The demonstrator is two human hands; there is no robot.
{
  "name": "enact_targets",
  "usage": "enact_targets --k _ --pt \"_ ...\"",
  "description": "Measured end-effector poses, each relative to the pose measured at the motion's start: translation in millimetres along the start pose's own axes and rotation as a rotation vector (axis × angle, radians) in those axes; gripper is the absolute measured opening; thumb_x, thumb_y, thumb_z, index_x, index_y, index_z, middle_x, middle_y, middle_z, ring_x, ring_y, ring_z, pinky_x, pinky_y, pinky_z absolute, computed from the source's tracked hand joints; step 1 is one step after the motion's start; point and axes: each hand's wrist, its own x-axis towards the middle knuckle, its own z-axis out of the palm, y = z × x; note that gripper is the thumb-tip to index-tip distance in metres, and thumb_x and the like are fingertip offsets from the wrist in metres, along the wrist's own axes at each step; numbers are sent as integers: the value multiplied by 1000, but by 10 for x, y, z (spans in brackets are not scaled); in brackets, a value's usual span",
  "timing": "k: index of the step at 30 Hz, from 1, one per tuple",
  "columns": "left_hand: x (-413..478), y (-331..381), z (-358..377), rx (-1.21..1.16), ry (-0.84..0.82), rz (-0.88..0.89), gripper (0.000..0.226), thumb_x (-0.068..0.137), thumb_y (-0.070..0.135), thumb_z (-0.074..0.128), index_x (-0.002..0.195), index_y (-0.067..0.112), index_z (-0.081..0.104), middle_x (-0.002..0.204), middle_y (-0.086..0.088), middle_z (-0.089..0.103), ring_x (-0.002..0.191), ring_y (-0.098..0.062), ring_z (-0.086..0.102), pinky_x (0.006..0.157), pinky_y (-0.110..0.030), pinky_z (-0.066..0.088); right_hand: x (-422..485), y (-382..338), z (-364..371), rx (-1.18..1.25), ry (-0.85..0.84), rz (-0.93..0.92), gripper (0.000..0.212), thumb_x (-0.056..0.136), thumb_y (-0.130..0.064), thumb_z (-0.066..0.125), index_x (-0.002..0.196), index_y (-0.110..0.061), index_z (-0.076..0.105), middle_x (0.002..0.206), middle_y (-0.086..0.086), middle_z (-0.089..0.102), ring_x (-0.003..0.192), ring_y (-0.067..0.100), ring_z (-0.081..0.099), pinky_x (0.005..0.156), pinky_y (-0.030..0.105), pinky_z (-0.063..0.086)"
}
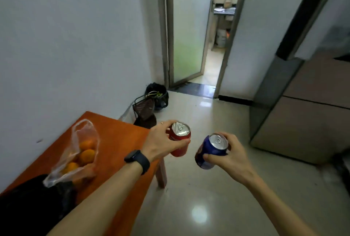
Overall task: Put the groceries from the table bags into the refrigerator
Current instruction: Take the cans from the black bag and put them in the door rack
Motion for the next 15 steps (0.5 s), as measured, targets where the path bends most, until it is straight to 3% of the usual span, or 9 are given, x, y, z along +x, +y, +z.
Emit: enact_targets --k 3,8,12,15 --pt "400 580 707 -12 -78 97 56 68 43 87 116 31 61 110 9 63 100 -7 61 87 -18 51 42 203 -777 -10 127 -18 70 52 -28 93 111 -39 58 113 -10 59 106 7 58 84 25 53" --pt "973 1458 1631 -32 -153 227 61 68 42 88 121 24 63 110 9 64 97 -8 62 80 -12 49 79 492 -1950 -36 313 -8 68 56 -20 93 116 -30 62 114 -11 59 105 6 60 84 22 54" --pt "1423 2034 2122 -77 -188 324 53 68 44 87 113 36 61 99 27 61 92 8 60 75 -4 47 177 695 -2675 -35 453 2 71 56 -22 94 119 -29 62 116 -14 59 105 3 61 83 14 50" --pt "1798 2429 2441 -115 -209 393 50 69 49 85 111 41 60 100 27 64 95 13 58 76 -5 47 353 793 -3176 -25 536 -12 67 56 -19 94 115 -34 64 115 -15 59 105 2 61 81 13 49"
